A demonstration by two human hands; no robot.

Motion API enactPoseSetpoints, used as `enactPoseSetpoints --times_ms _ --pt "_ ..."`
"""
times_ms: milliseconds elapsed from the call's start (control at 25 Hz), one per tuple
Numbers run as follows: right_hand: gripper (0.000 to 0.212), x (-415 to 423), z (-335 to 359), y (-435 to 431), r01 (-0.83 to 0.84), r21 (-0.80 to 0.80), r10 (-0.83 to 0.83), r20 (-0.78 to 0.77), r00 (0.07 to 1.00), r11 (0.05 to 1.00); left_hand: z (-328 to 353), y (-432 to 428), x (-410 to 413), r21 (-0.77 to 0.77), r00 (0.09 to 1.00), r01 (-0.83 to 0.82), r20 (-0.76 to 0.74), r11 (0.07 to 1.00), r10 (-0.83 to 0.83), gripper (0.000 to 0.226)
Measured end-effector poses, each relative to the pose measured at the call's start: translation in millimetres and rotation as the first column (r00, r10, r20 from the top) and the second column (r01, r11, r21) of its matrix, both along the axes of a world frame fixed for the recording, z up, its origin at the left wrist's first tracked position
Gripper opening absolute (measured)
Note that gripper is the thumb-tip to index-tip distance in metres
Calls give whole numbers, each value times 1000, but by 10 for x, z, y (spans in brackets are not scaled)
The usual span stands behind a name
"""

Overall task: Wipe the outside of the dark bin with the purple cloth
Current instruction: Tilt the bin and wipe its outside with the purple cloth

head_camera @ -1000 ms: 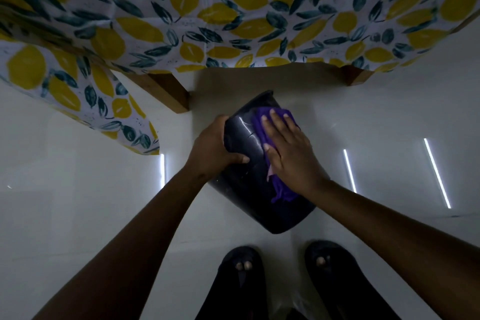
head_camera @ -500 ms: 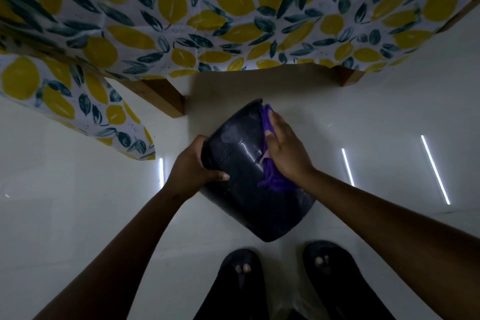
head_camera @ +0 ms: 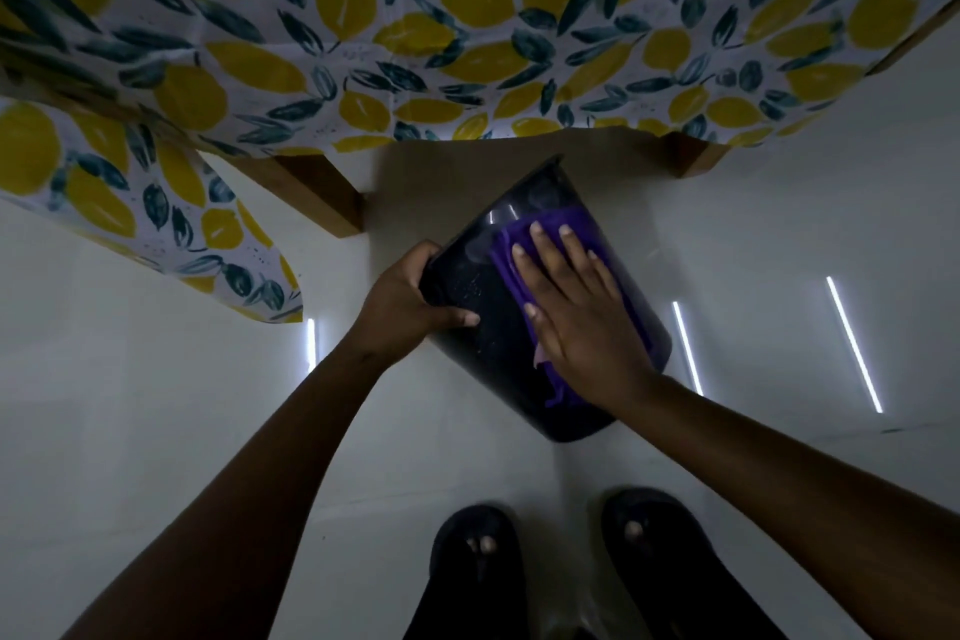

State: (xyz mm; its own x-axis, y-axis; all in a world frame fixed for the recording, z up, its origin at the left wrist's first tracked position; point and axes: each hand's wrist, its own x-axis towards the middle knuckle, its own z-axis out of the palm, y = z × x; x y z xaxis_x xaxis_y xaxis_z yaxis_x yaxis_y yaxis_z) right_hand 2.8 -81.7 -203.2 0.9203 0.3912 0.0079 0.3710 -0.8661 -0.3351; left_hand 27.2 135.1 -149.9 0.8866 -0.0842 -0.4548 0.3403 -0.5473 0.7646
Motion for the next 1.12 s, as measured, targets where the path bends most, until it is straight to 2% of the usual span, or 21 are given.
enactPoseSetpoints --times_ms 160,320,440,480,560,640,680,720,800,880,920,960,1040,1120 --pt "63 -19 -70 -226 126 46 -124 -46 991 991 -78 49 38 48 999 27 -31 999 -25 63" --pt "62 -345 -116 -139 -25 -43 25 6 1000 999 -21 -94 138 98 989 127 67 987 -134 93" --pt "58 -36 -61 -25 -37 -34 37 -6 999 999 1 -167 95 109 987 111 108 988 -123 89" --pt "58 172 -40 -16 27 20 -27 -42 999 999 -6 -171 55 101 989 93 104 990 -104 87" --pt "55 559 -83 -146 249 169 -202 -252 946 954 -19 -155 -31 83 995 39 91 996 -46 87" --pt "53 572 -146 -327 395 190 -298 -398 868 899 -55 -128 -92 67 997 5 79 998 -11 87" --pt "55 418 -150 -366 401 170 -316 -379 870 900 -68 -109 -114 62 998 7 68 998 -11 87" --pt "58 204 -122 -341 360 139 -305 -310 901 923 -99 -71 -135 59 998 13 60 998 -16 86" --pt "59 -157 1 -142 178 61 -167 -154 974 982 -158 16 -199 63 998 31 61 998 -34 85" --pt "58 -127 4 53 2 52 1 -53 999 999 -200 77 -277 77 998 17 64 997 -22 84" --pt "57 34 44 127 -26 67 28 -22 999 997 -211 97 -313 82 998 -5 67 997 -1 84" --pt "56 238 8 152 15 115 -9 -54 998 993 -231 113 -344 84 997 -25 70 996 19 84" --pt "52 597 -137 -2 285 231 -203 -324 924 930 -255 122 -437 78 997 -52 55 996 48 84" --pt "55 609 -205 -213 459 186 -336 -461 822 869 -267 135 -492 76 996 -73 50 994 69 82"
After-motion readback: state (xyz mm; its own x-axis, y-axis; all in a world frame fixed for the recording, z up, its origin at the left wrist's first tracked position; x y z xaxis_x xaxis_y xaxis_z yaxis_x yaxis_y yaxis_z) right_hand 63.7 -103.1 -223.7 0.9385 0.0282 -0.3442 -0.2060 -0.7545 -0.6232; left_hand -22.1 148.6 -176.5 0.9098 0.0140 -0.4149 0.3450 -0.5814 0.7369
